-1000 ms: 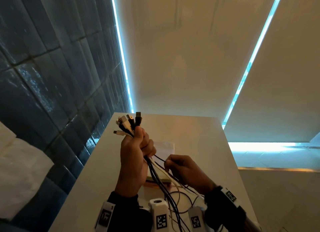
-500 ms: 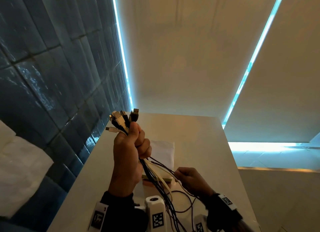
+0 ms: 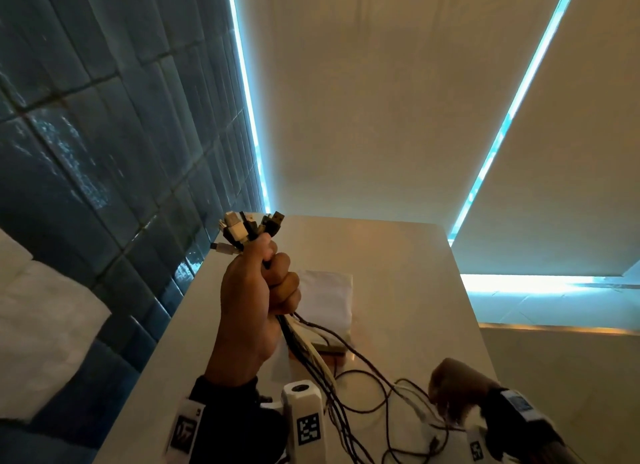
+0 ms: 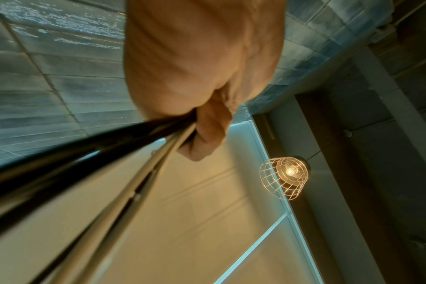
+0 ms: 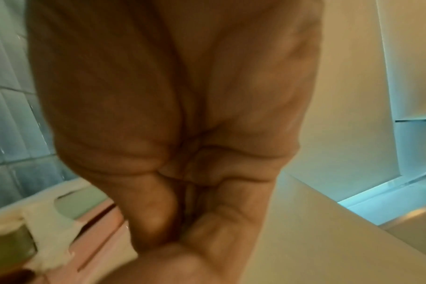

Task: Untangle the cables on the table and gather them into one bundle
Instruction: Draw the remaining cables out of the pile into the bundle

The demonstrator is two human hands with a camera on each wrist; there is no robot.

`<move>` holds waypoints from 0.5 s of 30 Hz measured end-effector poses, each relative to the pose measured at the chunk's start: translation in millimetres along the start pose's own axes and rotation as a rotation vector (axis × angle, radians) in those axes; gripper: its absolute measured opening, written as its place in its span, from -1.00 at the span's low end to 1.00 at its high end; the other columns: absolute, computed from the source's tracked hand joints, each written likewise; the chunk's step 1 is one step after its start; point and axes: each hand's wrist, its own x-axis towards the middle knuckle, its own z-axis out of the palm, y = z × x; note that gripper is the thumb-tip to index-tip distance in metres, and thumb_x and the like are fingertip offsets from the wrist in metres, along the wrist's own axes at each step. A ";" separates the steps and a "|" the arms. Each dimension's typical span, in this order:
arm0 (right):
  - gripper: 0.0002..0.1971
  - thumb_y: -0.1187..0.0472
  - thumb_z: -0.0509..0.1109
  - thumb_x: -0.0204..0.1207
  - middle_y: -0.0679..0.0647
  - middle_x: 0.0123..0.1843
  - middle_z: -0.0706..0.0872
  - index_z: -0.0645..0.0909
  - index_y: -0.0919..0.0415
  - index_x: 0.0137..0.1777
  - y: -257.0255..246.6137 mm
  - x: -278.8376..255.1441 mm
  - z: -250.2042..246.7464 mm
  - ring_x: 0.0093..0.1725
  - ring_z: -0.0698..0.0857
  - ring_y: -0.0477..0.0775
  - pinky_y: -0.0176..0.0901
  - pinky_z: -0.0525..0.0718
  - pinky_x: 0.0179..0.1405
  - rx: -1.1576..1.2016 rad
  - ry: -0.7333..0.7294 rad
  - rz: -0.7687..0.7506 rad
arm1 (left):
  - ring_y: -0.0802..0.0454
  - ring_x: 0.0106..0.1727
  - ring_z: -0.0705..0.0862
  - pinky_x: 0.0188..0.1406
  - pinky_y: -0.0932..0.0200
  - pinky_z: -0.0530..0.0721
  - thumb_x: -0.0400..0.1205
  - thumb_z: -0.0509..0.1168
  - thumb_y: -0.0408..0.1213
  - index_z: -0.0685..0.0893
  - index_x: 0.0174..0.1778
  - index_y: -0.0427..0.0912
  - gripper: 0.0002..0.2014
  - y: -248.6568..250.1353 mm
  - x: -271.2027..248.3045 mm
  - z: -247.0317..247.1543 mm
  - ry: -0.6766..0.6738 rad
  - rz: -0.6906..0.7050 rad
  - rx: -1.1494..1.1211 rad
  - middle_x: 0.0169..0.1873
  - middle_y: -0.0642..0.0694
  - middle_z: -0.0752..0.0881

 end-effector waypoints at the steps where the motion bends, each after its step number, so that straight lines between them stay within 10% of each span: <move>1: -0.82 0.40 0.38 0.51 0.11 -0.42 0.77 0.70 0.26 -0.31 6.4 -2.6 2.2 -0.52 0.74 -0.01 -0.14 0.77 -0.42 0.016 -0.022 0.048 | 0.20 -0.68 0.11 -0.68 0.34 0.11 0.69 0.11 -0.16 0.34 -0.40 -0.05 -0.70 -0.9 0.6 -0.9 -0.002 -0.001 -0.003 -0.64 0.08 0.21; 4: -0.89 0.22 0.46 0.47 0.11 -0.32 0.79 0.67 0.29 -0.15 20.2 -2.0 18.5 -0.43 0.76 0.07 -0.14 0.75 -0.36 -0.090 -0.019 0.133 | 0.20 -0.68 0.12 -0.67 0.35 0.12 0.56 0.19 -0.07 0.36 -0.37 -0.06 -0.76 -3.3 2.7 -2.4 -0.016 -0.015 -0.022 -0.63 0.08 0.21; 9: -0.45 -0.26 0.53 0.31 0.04 -0.02 0.70 0.46 0.18 -0.02 35.1 18.3 51.2 -0.19 0.75 -0.01 -0.20 0.66 -0.32 -0.137 0.083 0.159 | 0.19 -0.67 0.10 -0.65 0.32 0.08 0.65 0.14 -0.10 0.37 -0.38 -0.06 -0.72 -8.0 5.7 -0.2 -0.039 -0.046 -0.013 -0.62 0.07 0.20; 12: -0.55 -0.15 0.41 0.47 0.13 0.34 0.54 0.44 0.14 0.17 40.5 25.1 65.2 0.31 0.60 0.11 -0.16 0.57 0.08 -0.221 0.145 0.156 | 0.19 -0.67 0.10 -0.67 0.32 0.09 0.69 0.11 -0.12 0.38 -0.37 -0.06 -0.71 -10.3 6.5 1.4 -0.051 -0.064 -0.005 -0.62 0.06 0.19; 15: -0.80 0.01 0.27 0.52 0.14 0.36 0.51 0.36 0.09 -0.07 38.4 23.2 72.1 0.35 0.58 0.13 -0.16 0.53 0.11 -0.209 0.176 0.157 | 0.18 -0.66 0.10 -0.67 0.32 0.09 0.67 0.12 -0.12 0.38 -0.35 -0.07 -0.73 -10.3 5.9 0.6 -0.059 -0.066 0.005 -0.61 0.05 0.18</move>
